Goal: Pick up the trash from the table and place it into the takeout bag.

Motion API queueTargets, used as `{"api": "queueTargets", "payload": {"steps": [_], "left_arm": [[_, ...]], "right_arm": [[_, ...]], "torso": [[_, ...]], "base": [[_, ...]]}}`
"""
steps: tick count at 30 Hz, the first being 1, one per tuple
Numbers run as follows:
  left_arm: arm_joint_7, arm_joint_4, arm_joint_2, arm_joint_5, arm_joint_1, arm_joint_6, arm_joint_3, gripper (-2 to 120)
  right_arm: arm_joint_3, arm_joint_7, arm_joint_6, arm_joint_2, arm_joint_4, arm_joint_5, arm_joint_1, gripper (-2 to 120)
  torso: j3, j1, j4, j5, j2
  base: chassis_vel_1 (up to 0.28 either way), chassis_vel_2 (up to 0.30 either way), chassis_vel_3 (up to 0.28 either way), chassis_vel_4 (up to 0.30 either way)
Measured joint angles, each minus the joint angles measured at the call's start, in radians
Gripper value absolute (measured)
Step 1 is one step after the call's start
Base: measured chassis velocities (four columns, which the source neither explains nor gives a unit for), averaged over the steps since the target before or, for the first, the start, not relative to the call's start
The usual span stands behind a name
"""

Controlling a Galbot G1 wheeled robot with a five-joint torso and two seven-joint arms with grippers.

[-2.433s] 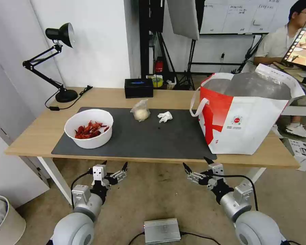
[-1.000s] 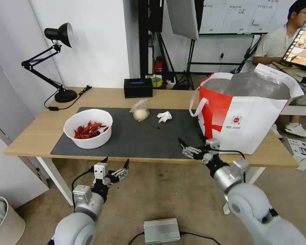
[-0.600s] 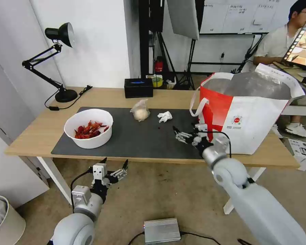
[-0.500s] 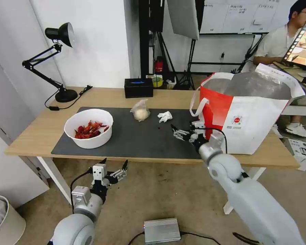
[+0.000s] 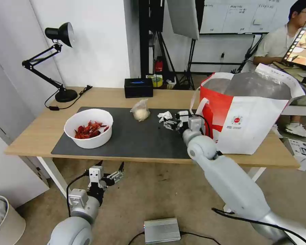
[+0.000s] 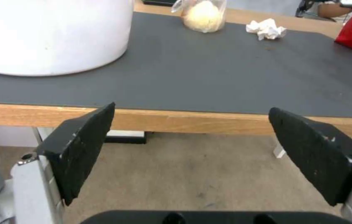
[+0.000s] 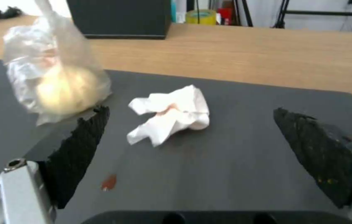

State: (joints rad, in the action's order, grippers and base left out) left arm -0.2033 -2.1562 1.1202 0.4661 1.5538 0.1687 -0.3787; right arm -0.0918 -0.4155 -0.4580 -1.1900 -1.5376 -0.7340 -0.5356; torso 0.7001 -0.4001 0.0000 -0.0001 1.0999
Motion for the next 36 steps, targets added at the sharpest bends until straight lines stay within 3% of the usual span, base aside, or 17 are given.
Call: {"api": "queueTargets", "payload": {"steps": [10,24,36], "left_arm": [[0.011,-0.002,0.017,-0.007,-0.001,0.0,0.012,100],[0.017,0.003,0.022,-0.01,0.008,0.0,0.008,100],[0.018,0.007,0.022,-0.01,0.006,-0.001,0.011,100]], "right_arm": [[-0.036,-0.041,-0.064,-0.057,0.125,-0.054,0.114,100],[-0.062,-0.102,-0.094,-0.207,0.383,-0.017,0.229,100],[-0.055,-0.11,-0.111,-0.272,0.484,0.018,0.275,100]], "torso": [[0.0,0.0,0.0,0.0,0.0],[0.0,0.0,0.0001,0.0,0.0],[0.0,0.0,0.0,0.0,0.0]], "base": [[0.0,0.0,0.0,0.0],[0.0,0.0,0.0,0.0],[0.0,0.0,0.0,0.0]]}}
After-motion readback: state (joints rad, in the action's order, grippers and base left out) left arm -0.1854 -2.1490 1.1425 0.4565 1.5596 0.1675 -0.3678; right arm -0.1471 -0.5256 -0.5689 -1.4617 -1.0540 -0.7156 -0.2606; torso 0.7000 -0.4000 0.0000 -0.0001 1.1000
